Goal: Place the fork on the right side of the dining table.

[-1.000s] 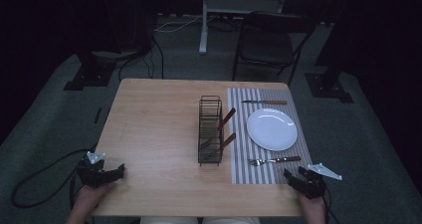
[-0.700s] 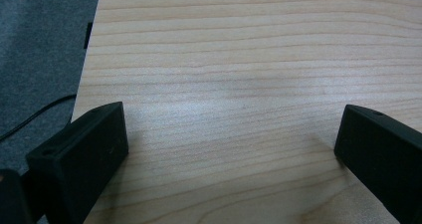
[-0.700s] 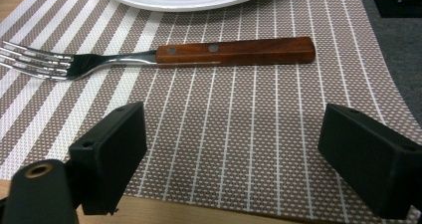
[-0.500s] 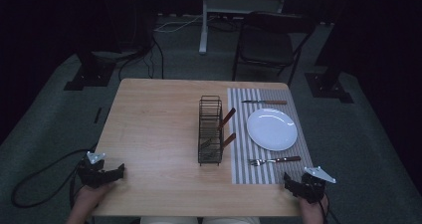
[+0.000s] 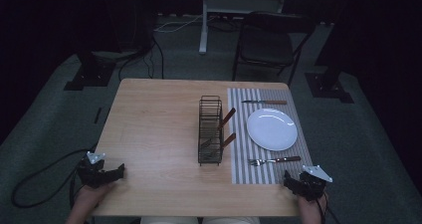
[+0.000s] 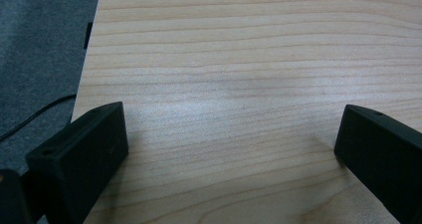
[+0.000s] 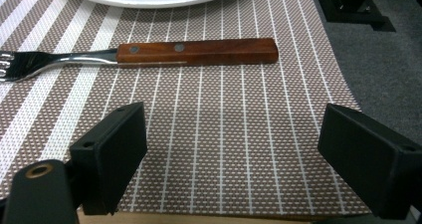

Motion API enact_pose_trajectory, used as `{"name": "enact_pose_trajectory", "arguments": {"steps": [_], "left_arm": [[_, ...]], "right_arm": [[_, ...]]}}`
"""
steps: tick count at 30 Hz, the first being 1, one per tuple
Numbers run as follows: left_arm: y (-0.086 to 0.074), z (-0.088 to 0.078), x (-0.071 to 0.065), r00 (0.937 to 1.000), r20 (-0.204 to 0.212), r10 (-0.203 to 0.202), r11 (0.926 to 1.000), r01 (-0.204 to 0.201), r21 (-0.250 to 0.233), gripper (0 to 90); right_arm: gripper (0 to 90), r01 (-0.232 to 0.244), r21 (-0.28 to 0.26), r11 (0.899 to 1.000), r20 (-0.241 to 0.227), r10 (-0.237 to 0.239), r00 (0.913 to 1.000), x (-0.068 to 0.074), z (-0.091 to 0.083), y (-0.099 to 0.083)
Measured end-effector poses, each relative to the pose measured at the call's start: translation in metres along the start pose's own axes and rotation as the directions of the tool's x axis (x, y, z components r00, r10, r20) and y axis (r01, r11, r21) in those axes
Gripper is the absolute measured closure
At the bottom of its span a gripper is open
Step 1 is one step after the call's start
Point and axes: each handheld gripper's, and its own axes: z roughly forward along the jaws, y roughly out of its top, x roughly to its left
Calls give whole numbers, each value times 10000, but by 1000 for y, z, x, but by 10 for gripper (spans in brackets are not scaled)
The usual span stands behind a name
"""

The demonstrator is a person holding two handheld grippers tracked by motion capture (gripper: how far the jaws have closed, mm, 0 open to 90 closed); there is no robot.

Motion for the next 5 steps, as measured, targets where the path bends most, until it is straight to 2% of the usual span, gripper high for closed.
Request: {"name": "enact_pose_trajectory", "arguments": {"steps": [5], "left_arm": [[0, 0, 0, 10000, 7, 5, 10000, -5, 2, 8]], "right_arm": [[117, -119, 83, 9999, -12, 119, 9999, -1, 1, 0]]}}
